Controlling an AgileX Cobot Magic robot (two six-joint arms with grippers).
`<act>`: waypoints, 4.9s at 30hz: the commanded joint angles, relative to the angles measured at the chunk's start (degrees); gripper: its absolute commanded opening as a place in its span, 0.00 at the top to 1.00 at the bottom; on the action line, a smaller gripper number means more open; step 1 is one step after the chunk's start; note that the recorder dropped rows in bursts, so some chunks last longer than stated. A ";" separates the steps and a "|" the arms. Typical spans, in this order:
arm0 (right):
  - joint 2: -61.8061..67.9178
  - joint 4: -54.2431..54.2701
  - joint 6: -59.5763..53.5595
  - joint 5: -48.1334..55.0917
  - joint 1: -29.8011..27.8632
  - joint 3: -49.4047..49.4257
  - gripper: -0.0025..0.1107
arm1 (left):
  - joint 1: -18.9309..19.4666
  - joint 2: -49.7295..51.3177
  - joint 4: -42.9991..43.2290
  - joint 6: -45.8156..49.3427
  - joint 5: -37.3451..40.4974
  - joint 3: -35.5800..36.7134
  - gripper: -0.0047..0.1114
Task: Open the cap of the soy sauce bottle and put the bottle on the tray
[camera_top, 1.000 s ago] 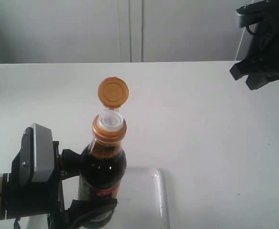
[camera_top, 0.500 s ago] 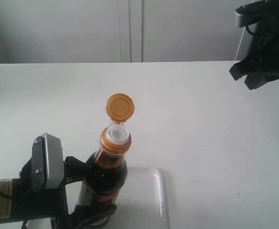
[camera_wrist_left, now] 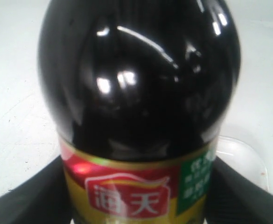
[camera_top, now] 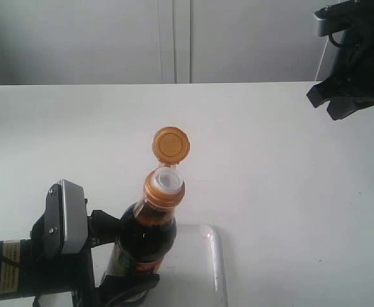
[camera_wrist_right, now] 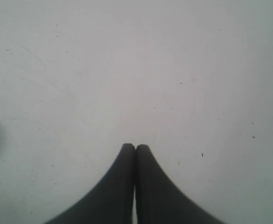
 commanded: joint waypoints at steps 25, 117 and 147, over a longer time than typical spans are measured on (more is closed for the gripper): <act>-0.54 0.99 -2.10 -0.40 -0.06 0.30 0.98 | 3.81 -8.06 1.73 -13.01 9.29 0.81 0.22; -0.81 -8.02 0.93 6.47 -0.06 0.17 0.98 | 3.81 -30.02 -9.46 -13.80 102.20 -34.62 0.96; -29.41 -7.64 6.02 -13.07 -0.16 15.91 0.98 | 3.81 -55.65 -23.28 -18.43 100.25 -21.07 0.96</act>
